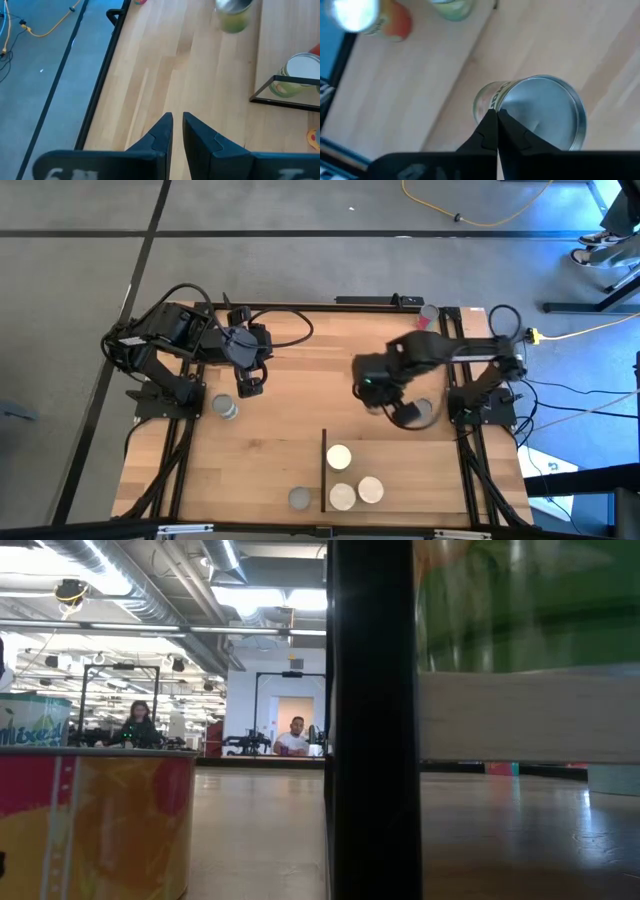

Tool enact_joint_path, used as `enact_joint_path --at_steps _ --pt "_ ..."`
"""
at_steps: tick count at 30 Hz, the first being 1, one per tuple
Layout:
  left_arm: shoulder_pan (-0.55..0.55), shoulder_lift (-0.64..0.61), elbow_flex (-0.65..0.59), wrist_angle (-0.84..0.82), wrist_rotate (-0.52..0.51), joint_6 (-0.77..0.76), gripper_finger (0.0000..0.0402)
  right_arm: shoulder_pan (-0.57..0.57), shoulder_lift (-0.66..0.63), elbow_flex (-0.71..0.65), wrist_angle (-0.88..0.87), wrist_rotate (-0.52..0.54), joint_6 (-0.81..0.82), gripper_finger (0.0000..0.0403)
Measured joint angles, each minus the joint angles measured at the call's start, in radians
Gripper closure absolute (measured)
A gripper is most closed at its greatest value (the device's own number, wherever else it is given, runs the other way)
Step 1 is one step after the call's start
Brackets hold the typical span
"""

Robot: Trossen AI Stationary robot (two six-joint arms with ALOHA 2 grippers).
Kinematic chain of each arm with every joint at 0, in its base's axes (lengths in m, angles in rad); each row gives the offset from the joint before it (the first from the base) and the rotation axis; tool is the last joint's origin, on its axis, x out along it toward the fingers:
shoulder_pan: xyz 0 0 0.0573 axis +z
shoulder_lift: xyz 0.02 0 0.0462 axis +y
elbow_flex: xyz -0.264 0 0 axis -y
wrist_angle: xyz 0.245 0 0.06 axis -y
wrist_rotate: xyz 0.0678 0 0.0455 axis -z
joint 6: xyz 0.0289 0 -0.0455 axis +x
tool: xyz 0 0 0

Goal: Pick and place cans onto a shelf
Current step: Put the canned orange on the shelf

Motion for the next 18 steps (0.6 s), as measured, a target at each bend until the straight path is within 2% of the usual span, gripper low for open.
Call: enact_joint_path --at_steps 5,10,18 --pt "-0.002 0.0 0.0 0.0 0.0 0.0 0.0367 0.09 -0.102 -0.106 0.036 0.0 0.149 0.0403" --pt "-0.002 0.0 0.0 0.0 0.0 0.0 0.0365 0.178 -0.209 -0.292 0.275 0.011 0.284 0.0403" --pt "-0.001 0.0 0.0 0.0 0.0 -0.001 0.0365 0.282 -0.258 -0.559 0.539 0.147 0.445 0.0403"
